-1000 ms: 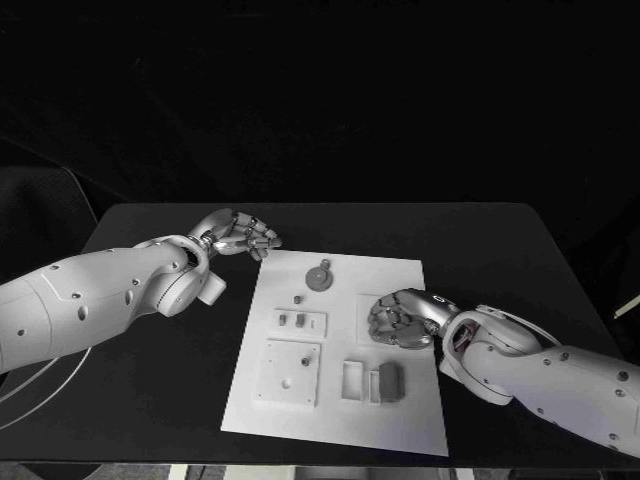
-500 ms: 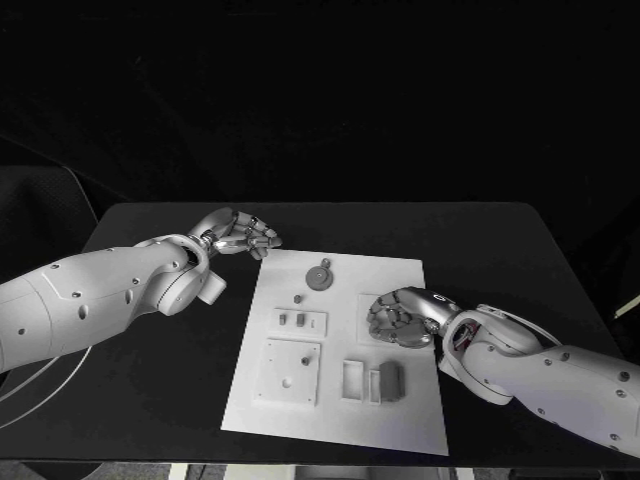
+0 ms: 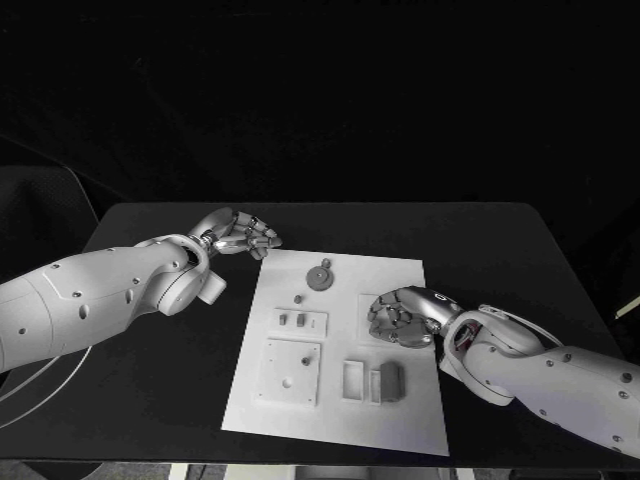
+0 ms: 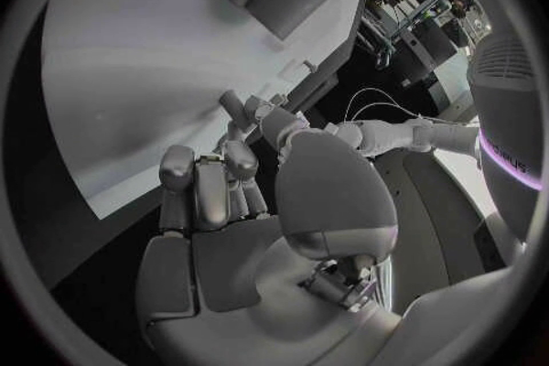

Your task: Assemble the parts on the task board

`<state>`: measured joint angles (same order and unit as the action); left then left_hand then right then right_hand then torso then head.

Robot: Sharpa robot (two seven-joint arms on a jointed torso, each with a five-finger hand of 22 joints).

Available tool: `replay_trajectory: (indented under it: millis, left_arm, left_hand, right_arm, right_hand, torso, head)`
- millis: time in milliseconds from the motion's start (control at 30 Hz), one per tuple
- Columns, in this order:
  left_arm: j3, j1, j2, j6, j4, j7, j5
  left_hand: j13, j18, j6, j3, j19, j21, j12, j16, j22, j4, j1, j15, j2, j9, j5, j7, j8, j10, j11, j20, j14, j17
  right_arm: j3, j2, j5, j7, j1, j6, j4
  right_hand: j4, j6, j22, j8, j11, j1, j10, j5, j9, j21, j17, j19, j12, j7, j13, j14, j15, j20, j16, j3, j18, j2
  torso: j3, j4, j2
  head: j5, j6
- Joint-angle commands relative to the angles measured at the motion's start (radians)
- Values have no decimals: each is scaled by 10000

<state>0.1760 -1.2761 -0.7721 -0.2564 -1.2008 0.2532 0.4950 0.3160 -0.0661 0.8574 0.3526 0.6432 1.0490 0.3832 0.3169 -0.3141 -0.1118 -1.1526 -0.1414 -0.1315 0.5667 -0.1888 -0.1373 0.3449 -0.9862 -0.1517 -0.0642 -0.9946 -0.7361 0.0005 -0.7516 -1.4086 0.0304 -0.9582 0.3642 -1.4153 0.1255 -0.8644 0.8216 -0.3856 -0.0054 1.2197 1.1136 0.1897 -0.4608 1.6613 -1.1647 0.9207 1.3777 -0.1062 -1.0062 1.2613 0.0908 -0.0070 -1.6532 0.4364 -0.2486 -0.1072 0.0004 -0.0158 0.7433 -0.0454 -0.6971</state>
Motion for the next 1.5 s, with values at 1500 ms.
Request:
replay_trajectory:
  millis: [1500]
  left_arm:
    - [-2, -5, 1, 72, 4, 55, -40]
  left_hand:
    - [-17, -148, 28, -44, -82, -72, -67, -50, -18, 43, -55, 4, 41, -4, 24, -65, -17, 30, -26, -28, 88, 22]
  right_arm:
    - [-1, -3, -272, 347, 10, -15, 17]
  right_hand:
    - [-65, -1829, 18, -493, -4, 249, 179, 59, -229, 755, -30, 75, 43, -309, 127, 179, 12, 11, -222, 380, -115, 647]
  torso:
    - [-1, 0, -1]
  head:
    - [40, -85]
